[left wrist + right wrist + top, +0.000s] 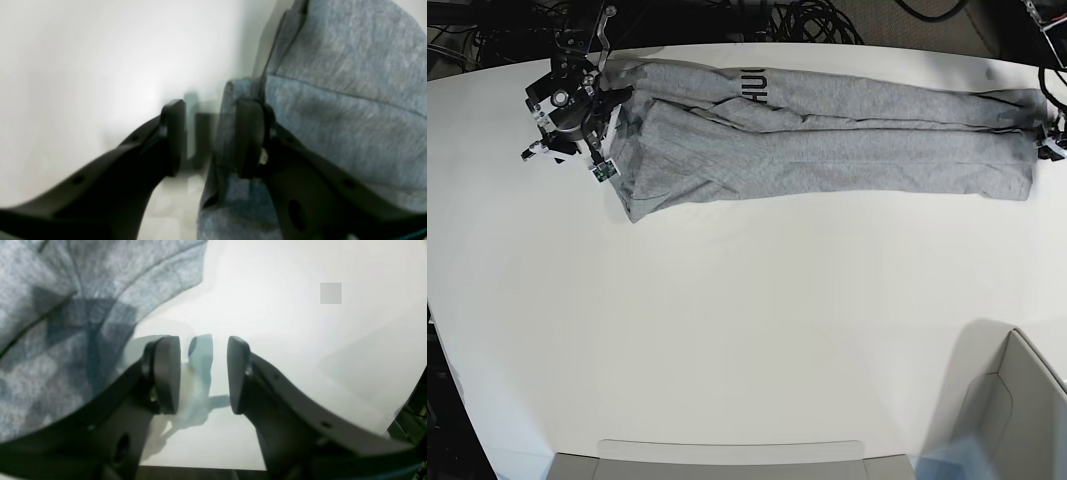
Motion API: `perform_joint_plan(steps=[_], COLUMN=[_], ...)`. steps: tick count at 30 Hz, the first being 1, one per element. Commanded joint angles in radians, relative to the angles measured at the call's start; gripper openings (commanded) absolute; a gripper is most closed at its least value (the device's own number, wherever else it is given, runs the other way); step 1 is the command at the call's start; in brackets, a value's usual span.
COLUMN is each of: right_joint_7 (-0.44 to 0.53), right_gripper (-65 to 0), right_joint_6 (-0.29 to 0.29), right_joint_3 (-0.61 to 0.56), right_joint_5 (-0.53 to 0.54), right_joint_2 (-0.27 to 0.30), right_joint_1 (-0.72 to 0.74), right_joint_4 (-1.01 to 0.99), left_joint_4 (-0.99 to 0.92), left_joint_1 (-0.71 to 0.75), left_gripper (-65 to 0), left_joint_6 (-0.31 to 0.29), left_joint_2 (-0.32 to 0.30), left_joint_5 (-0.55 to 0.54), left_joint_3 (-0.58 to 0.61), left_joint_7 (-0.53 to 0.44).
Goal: Fold the T-shirt properly
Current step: 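Lower the left gripper onto the strip's end and pinch it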
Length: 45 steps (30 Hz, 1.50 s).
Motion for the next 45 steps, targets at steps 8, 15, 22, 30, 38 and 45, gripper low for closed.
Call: perform_joint_plan(steps=[8, 15, 22, 30, 38, 45], right_joint_7=[0.005, 0.005, 0.005, 0.005, 0.005, 0.005], right_gripper=[-41.6, -41.6, -41.6, -41.6, -41.6, -41.6], right_joint_6=[0.015, 0.015, 0.015, 0.015, 0.015, 0.015], right_joint_3=[-0.001, -0.001, 0.0, 0.002, 0.002, 0.002], right_joint_5=[-0.001, -0.001, -0.001, -0.001, -0.001, -0.001], right_joint_2=[0.018, 0.021, 0.021, 0.021, 0.017, 0.014], right_joint_1=[0.006, 0.021, 0.021, 0.032, 0.035, 0.033], right_joint_4=[0.015, 0.014, 0.014, 0.015, 0.015, 0.015], left_joint_4=[0.048, 0.224, 0.255, 0.253, 0.261, 0.263], left_joint_1=[0.0, 0.046, 0.037, 0.037, -0.028, -0.034], left_gripper=[-39.0, -40.5, -65.0, -65.0, -65.0, -65.0], left_joint_6=[-0.002, -0.002, -0.002, -0.002, -0.002, -0.002], left_joint_2=[0.038, 0.151, 0.181, 0.124, 0.072, 0.072], left_joint_5=[-0.01, -0.008, -0.004, -0.004, -0.008, -0.036], left_joint_3=[-0.004, -0.004, -0.006, -0.205, -0.31, -0.305], left_joint_7=[0.035, 0.141, 0.208, 0.211, 0.326, 0.345])
